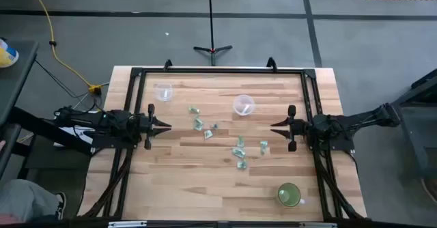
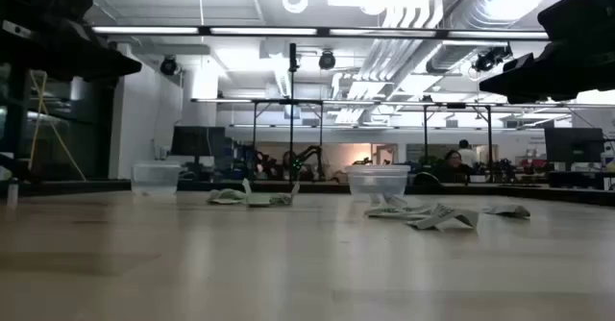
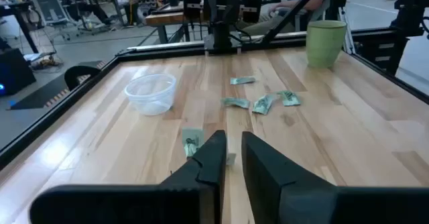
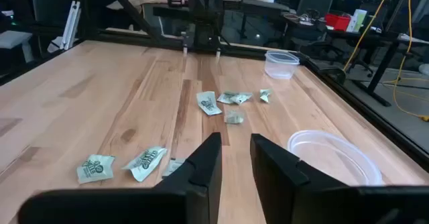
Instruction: Pick and place Stevia / Truvia into bins
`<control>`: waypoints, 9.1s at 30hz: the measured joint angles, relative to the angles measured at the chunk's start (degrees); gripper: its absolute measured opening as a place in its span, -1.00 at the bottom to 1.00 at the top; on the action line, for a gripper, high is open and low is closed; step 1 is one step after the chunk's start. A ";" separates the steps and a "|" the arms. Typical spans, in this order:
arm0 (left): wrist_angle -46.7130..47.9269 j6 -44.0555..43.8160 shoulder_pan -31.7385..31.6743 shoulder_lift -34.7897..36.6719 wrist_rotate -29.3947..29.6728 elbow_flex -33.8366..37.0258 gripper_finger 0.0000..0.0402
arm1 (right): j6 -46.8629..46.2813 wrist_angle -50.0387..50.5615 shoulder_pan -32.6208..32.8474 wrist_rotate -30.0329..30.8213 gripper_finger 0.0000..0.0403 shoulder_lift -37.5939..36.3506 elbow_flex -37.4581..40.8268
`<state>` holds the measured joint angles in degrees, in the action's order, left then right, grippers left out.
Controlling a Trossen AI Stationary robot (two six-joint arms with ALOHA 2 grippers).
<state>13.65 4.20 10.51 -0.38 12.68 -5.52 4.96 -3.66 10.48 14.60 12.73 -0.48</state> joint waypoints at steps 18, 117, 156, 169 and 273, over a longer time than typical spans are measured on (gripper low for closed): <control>0.00 -0.01 -0.01 0.00 -0.01 0.00 -0.59 | 0.01 0.00 0.01 0.00 -0.65 0.00 -0.01; -1.93 -2.57 0.00 -0.02 0.01 0.00 -0.59 | -3.76 -16.05 -9.30 2.03 -0.17 10.87 -7.74; -6.19 -7.05 0.00 -0.01 2.98 0.00 -0.59 | -24.69 14.79 -3.97 -18.10 0.15 61.21 -25.08; -5.86 -7.05 -0.01 0.00 3.05 -0.02 -0.59 | -24.49 12.87 -1.89 -13.83 0.01 64.67 -25.20; -4.92 -7.07 -0.01 0.00 3.09 -0.02 -0.59 | -7.58 -27.45 -11.23 -16.74 -0.12 81.92 -25.08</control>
<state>8.73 -2.87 10.50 -0.39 15.77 -5.54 -2.62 -31.11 -0.75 -2.13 94.65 -25.56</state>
